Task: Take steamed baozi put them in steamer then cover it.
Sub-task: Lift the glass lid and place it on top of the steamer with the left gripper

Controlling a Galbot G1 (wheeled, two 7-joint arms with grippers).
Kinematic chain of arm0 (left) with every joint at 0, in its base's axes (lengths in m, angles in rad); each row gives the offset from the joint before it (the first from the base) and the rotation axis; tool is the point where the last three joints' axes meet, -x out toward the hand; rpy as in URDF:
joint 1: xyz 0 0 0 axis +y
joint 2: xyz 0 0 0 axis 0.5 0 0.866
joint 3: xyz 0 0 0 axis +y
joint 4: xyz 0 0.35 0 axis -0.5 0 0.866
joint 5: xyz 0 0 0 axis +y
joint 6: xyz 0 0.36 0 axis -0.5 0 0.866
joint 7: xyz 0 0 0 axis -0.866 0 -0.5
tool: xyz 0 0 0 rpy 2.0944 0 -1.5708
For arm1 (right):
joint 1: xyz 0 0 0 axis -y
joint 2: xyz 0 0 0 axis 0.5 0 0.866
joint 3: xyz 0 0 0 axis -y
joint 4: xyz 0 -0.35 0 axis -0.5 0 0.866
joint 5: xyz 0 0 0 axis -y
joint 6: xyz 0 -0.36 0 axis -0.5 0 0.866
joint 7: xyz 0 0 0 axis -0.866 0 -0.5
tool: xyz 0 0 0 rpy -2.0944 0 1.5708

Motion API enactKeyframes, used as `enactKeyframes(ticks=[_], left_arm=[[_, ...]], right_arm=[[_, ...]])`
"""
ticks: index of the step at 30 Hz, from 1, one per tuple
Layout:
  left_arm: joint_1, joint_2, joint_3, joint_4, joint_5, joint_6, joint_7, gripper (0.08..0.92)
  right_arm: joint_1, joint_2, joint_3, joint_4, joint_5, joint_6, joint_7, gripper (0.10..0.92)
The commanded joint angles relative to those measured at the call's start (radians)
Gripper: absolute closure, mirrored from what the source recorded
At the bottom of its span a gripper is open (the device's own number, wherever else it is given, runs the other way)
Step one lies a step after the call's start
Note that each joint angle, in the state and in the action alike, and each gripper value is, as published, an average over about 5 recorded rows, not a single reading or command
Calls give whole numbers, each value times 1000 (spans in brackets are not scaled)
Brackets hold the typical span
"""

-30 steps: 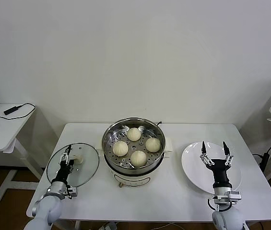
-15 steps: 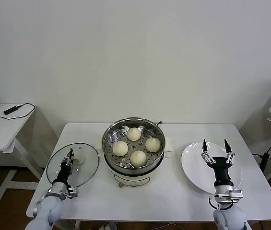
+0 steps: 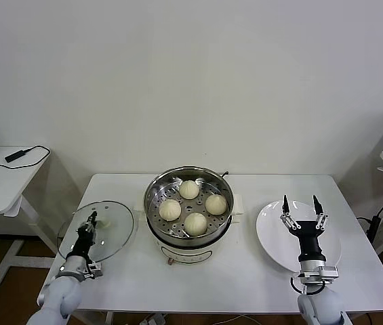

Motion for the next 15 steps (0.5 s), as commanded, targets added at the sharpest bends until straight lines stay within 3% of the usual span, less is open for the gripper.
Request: enactKeyframes(ticks=[1,9,15], left_arm=[[31,29,-39,-154,-58,13,11,813],[89,84,-115,-489,-130,92,65,813],[79,90,-68,-674,-134,159,108,813]], right_arm=[[3,1,-2,-1,-5,0,1,203],[28,10,-3,-22,-15,-1,5,203],[40,9,6,-14,-15,-13,9,203]])
